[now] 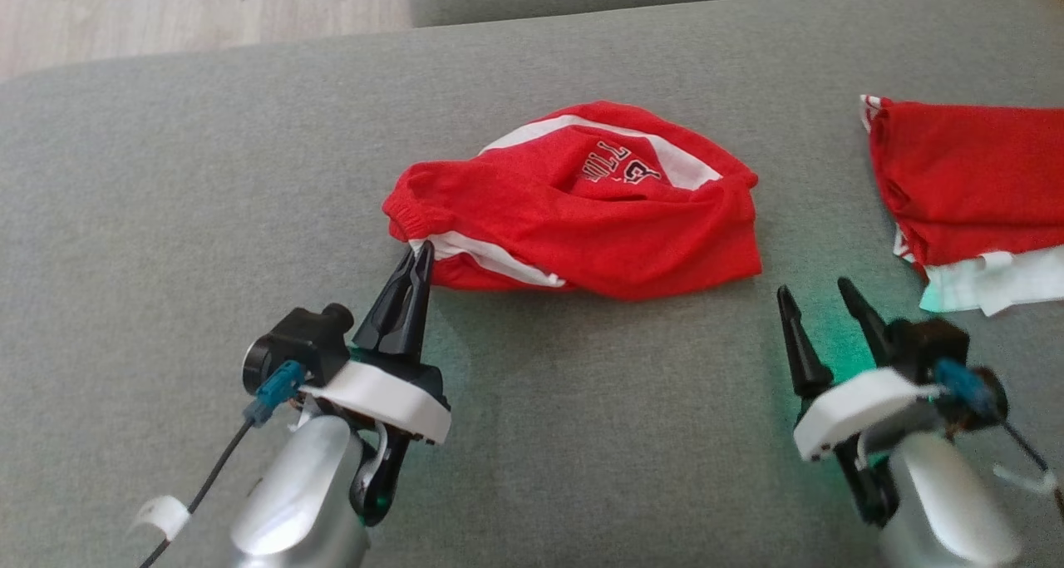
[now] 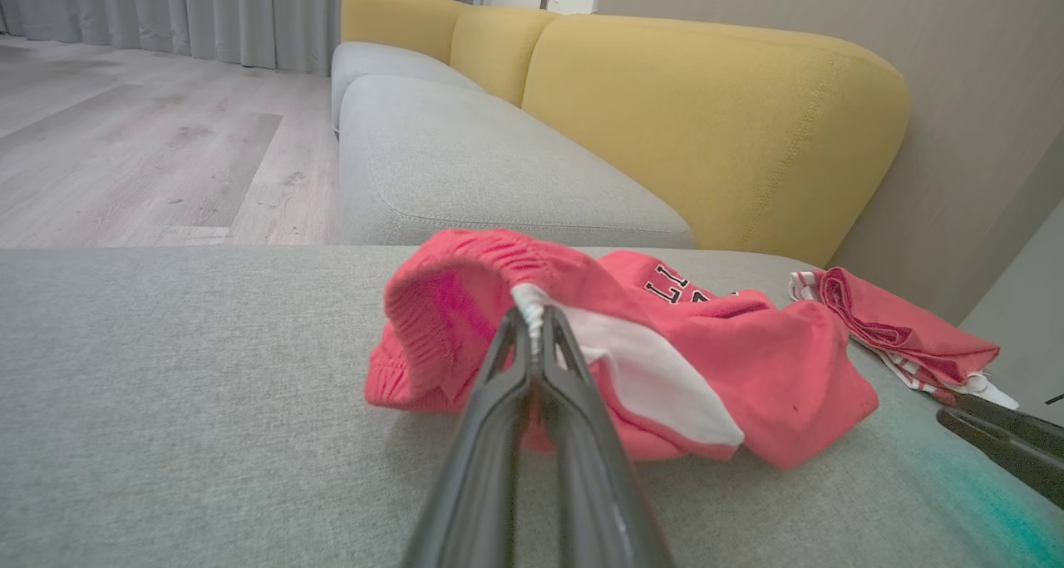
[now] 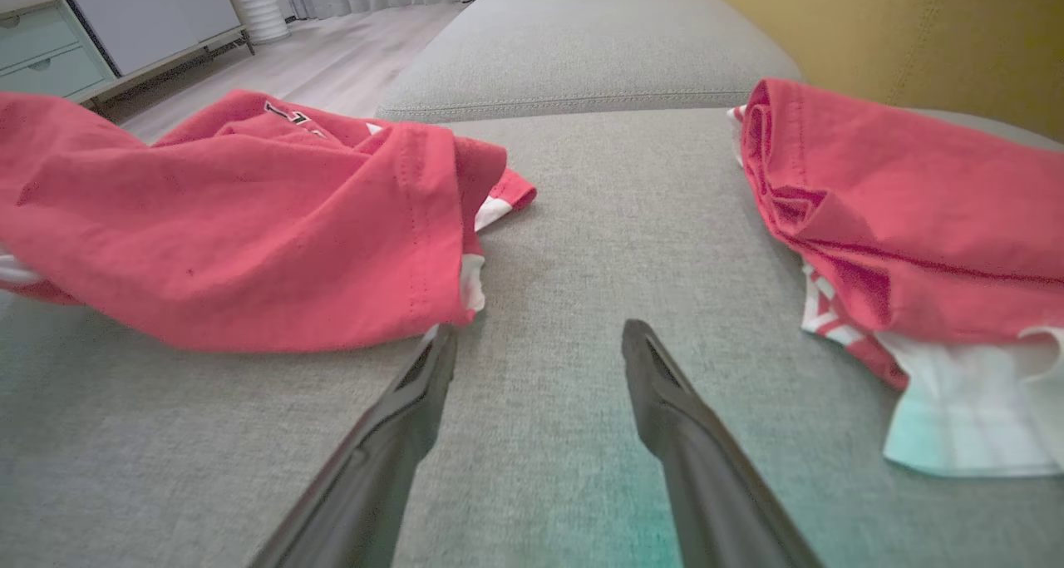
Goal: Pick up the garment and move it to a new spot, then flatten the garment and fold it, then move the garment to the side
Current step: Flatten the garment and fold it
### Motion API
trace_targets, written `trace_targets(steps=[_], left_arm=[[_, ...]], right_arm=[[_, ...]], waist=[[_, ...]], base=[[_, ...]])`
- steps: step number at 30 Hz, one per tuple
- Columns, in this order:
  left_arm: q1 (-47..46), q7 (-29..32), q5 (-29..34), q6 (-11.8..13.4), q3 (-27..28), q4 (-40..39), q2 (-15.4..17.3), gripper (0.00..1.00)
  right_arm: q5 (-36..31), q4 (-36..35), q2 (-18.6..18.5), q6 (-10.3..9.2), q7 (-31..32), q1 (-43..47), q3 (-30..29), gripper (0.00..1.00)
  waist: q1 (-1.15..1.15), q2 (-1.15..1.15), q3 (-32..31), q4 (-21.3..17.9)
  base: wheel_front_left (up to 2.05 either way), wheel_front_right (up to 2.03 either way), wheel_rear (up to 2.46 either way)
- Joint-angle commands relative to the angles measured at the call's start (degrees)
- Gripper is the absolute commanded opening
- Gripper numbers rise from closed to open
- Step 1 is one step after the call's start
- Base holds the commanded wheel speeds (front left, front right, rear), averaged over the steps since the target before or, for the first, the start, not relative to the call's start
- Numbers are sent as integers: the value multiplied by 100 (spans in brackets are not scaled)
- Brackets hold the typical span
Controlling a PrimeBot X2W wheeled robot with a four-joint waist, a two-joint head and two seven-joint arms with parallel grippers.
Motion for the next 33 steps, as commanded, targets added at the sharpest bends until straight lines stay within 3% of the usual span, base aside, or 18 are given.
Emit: trace_targets(steps=[1, 5, 18, 27, 28, 29, 33], left_arm=[[-100, -69, 52, -29, 193, -204, 61, 0], [-104, -69, 78, -31, 149, -205, 13, 0], [-69, -70, 175, -33, -142, -197, 88, 0], [-51, -70, 112, -34, -284, -157, 111, 0], [-52, -70, 107, -34, -291, -153, 108, 0], [-52, -70, 103, -34, -298, -149, 105, 0], [-56, -70, 88, -34, -317, -136, 97, 0]], right_arm=[[-106, 0, -145, -5, 58, -399, 185, 100], [-235, 329, -315, -5, 116, -693, 619, 100], [1001, 661, -496, -5, -26, -1074, 1194, 100], [2110, 614, -766, -5, 163, -1283, 1902, 99], [2200, 617, -804, -5, 170, -1313, 1975, 72], [2279, 627, -838, -5, 170, -1343, 2036, 0], [2568, 658, -940, -5, 144, -1466, 2234, 0]], waist=[[0, 0, 5, 66], [0, 0, 30, 171], [0, 0, 58, 481], [0, 0, 76, 598], [0, 0, 76, 605], [0, 0, 73, 611], [0, 0, 71, 638]], base=[[0, 0, 0], [0, 0, 0], [0, 0, 0], [0, 0, 0], [0, 0, 0], [0, 0, 0], [0, 0, 0]])
